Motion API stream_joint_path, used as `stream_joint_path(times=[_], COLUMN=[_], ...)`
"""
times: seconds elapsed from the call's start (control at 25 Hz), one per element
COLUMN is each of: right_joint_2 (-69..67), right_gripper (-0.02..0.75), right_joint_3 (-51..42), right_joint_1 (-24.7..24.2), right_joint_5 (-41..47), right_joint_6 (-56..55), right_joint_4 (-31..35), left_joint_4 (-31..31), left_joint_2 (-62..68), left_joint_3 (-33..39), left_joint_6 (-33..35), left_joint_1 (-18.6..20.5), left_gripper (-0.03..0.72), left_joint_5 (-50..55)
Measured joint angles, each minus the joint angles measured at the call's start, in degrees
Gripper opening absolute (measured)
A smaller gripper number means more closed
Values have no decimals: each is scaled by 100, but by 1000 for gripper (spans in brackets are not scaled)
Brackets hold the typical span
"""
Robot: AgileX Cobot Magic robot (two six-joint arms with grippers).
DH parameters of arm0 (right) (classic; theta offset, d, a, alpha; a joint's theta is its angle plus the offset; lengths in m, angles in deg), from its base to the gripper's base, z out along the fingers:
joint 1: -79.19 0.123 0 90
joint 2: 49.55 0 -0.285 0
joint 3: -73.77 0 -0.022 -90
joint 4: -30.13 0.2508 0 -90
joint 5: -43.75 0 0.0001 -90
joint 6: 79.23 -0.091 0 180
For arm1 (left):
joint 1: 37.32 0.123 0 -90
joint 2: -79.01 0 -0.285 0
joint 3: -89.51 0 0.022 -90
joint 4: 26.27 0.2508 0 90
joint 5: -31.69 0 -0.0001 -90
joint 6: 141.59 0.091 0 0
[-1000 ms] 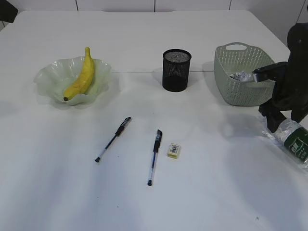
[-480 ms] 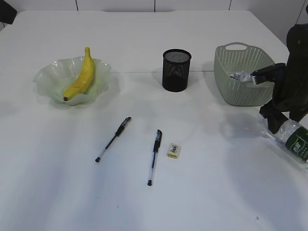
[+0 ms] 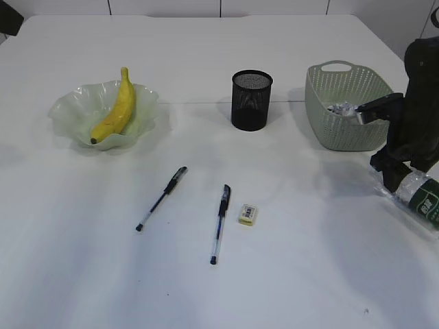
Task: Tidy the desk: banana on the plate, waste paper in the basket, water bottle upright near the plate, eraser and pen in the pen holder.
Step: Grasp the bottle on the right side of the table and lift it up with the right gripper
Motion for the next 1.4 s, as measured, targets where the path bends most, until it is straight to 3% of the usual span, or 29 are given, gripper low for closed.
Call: stream_joint_path(times=[0.24, 0.48, 1.0, 1.4], right_joint_2=[-42, -42, -256, -256], right_gripper=[361, 340, 339, 338], right_joint_3=[87, 112, 1344, 1454], right_joint_1=[0, 0, -9, 2], right_joint_5=[177, 353, 836, 879], right_joint_6=[0, 0, 0, 374], right_joint_4=[0, 123, 1659, 2963], left_joint_4=[23, 30, 30, -55], left_joint_2=[0, 0, 0, 0], left_joint_3=[0, 0, 0, 0], left_joint_6=[0, 0, 0, 0], left_joint_1=[0, 0, 0, 0], left_gripper=[251, 251, 251, 251], left_joint_5=[0, 0, 0, 0])
